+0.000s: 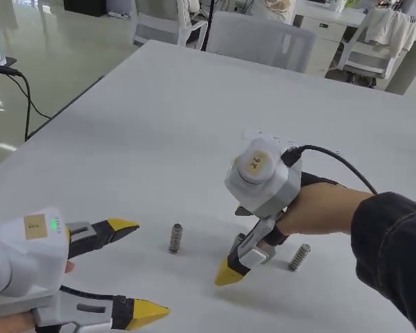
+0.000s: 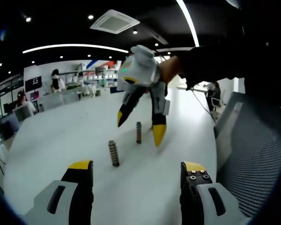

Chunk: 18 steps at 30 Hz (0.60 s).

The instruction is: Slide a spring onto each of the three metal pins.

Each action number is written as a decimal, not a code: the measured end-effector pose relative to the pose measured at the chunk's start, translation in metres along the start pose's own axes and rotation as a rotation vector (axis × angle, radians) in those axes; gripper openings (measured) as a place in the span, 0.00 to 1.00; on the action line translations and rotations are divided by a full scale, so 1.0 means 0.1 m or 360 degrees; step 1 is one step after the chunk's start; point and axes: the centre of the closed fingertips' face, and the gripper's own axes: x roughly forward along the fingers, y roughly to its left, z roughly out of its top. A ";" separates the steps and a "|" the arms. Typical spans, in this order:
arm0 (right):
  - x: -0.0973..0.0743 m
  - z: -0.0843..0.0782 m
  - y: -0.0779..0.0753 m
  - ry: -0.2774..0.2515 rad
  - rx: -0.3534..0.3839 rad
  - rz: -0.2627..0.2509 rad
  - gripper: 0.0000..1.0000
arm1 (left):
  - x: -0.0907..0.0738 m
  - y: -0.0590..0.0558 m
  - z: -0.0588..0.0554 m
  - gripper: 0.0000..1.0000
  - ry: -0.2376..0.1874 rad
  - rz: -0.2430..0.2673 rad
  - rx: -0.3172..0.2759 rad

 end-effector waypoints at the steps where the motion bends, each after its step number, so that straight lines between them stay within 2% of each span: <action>1: -0.01 -0.01 0.00 -0.0004 0.0005 -0.0004 0.82 | 0.00 0.00 0.00 0.72 0.0002 -0.0002 0.0001; 18: -0.17 -0.15 -0.08 -0.0096 0.0112 -0.0102 0.88 | 0.01 -0.01 0.03 0.72 0.0004 -0.0018 0.0003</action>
